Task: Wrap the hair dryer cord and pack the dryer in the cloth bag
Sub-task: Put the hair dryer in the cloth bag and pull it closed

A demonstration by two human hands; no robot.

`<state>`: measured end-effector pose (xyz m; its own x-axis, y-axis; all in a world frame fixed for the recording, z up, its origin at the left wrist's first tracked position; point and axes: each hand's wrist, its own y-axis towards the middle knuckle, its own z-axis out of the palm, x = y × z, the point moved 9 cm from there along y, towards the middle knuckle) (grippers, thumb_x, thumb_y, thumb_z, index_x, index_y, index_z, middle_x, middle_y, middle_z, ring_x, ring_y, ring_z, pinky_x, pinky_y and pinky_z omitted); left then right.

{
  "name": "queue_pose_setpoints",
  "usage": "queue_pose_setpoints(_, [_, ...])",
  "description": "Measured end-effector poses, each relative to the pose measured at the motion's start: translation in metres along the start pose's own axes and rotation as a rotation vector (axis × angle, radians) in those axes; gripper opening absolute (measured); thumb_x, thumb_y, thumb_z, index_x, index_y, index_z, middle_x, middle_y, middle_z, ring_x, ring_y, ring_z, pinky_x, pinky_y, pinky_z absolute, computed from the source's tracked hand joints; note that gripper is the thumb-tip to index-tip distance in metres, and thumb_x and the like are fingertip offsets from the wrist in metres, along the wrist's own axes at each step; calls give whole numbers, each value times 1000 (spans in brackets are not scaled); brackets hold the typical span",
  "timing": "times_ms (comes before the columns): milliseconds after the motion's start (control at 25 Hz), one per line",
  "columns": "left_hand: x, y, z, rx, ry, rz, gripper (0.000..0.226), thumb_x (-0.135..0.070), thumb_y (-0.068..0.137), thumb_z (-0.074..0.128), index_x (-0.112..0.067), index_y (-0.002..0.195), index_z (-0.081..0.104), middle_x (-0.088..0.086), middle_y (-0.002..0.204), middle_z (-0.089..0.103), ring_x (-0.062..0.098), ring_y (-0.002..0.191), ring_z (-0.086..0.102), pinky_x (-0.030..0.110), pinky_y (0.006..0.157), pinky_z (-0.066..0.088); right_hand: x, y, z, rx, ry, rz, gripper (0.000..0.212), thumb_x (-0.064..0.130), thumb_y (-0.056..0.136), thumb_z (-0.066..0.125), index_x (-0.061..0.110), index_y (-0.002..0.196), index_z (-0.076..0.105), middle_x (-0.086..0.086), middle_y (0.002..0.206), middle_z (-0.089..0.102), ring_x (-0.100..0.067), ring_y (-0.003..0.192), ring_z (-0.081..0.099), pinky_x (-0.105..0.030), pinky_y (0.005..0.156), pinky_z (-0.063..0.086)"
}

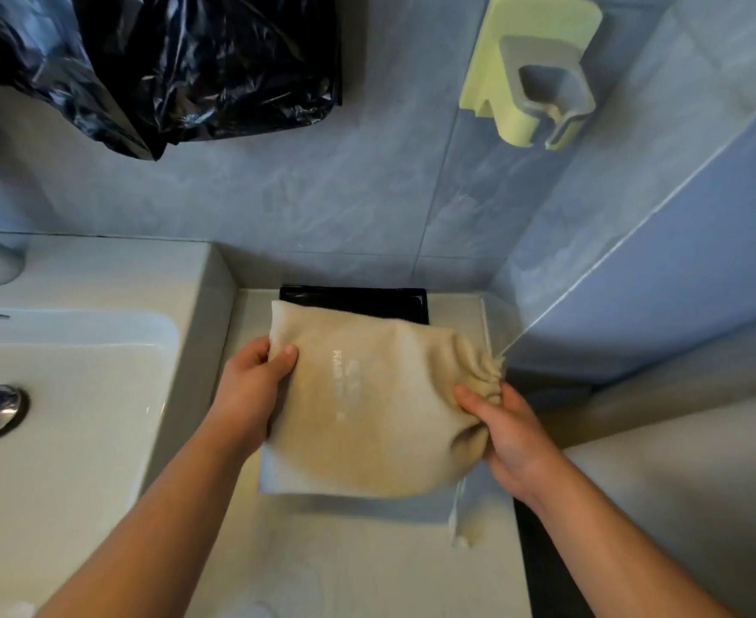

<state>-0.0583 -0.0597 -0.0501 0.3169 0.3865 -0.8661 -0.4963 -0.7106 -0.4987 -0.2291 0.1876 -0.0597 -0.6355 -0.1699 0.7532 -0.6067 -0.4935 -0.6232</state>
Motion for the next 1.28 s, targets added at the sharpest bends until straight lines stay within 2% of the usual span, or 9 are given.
queue_pose_setpoints(200, [-6,62,-1,-73,-63,-28,14,-15,98,55,-13,94,68,3,74,74,19,68,70,32,58,57,27,80,20,23,-112,-58,47,3,78,72,13,122,59,-12,115,70,-29,106,66,-47,93,53])
queue_pose_setpoints(360, [5,92,-1,-91,-45,-71,13,-17,97,57,-12,101,68,11,93,74,29,84,72,40,70,57,25,111,24,7,-164,-41,51,9,74,78,19,120,59,-7,116,70,-26,107,65,-50,98,50])
queue_pose_setpoints(560, [9,107,-1,-140,-2,-46,10,-18,97,58,-16,96,68,7,92,73,26,85,70,39,76,57,18,121,26,-33,-253,-27,66,33,54,85,30,116,61,2,113,70,-23,106,65,-48,95,51])
queue_pose_setpoints(760, [0,110,0,-160,304,101,32,-24,95,57,-12,124,61,5,112,69,25,104,66,31,82,50,31,114,31,-127,-450,-96,52,29,73,77,24,121,58,5,112,67,-18,104,63,-33,84,52])
queue_pose_setpoints(840, [-4,101,-2,-218,439,162,56,-29,91,62,-14,143,45,9,137,55,27,126,54,35,104,42,37,104,31,-175,-612,-151,56,34,77,74,23,127,53,5,118,62,-19,112,59,-30,84,48])
queue_pose_setpoints(920, [-11,87,-2,-264,631,303,66,-32,90,65,-17,149,37,14,156,34,30,145,29,34,117,22,50,92,36,-204,-886,-306,73,44,80,69,26,142,35,1,142,45,-20,132,42,-35,101,42])
queue_pose_setpoints(1000, [-4,78,10,-154,831,414,69,-40,91,62,-20,151,35,10,164,18,27,152,7,33,119,9,55,82,55,-108,-1128,-497,77,50,84,60,36,148,19,4,159,17,-19,146,15,-40,112,25])
queue_pose_setpoints(1080, [15,79,19,-5,922,376,77,-50,92,57,-22,155,23,4,166,6,21,152,-2,31,119,6,51,83,67,-18,-1262,-538,72,54,87,53,41,148,17,9,162,6,-19,148,1,-43,116,16])
queue_pose_setpoints(1280, [20,93,21,87,1005,369,83,-50,93,54,-24,157,9,-1,166,-7,16,152,-8,28,118,4,38,96,68,0,-1246,-400,69,57,90,44,45,148,9,10,162,4,-19,149,-1,-46,118,15])
